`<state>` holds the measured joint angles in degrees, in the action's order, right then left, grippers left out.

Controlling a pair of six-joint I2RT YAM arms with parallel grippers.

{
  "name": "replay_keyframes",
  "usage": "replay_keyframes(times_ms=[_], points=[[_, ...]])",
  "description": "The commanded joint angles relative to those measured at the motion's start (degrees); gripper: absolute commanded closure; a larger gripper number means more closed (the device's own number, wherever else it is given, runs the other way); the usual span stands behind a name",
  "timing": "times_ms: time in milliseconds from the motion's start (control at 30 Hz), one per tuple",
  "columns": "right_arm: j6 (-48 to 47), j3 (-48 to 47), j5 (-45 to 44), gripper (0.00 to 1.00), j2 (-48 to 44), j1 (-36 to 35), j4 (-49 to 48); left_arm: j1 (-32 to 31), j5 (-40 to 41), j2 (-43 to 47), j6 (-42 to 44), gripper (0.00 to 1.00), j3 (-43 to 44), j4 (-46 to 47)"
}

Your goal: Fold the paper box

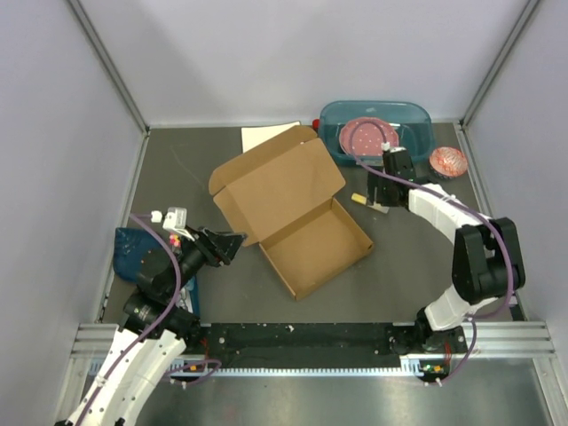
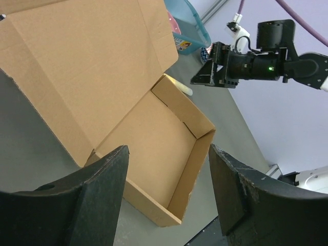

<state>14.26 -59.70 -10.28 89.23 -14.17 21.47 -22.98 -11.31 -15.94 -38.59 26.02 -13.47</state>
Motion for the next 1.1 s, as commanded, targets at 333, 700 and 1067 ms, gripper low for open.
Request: replay_keyframes(times_ms=[333, 700, 1067], points=[[-5.4, -8.2, 0.7, 0.27, 14.0, 0.1, -3.1, -0.1, 1.5, 0.0, 1.8, 0.30, -0.3, -0.4], [-2.5, -6.7, 0.0, 0.52, 13.9, 0.1, 0.2, -0.1, 2.1, -0.8, 1.8, 0.30, -0.1, 1.0], [1.6, -0.3, 1.4, 0.68, 5.2, 0.0, 0.1, -0.1, 0.7, -1.2, 1.4, 0.30, -1.4, 3.0]])
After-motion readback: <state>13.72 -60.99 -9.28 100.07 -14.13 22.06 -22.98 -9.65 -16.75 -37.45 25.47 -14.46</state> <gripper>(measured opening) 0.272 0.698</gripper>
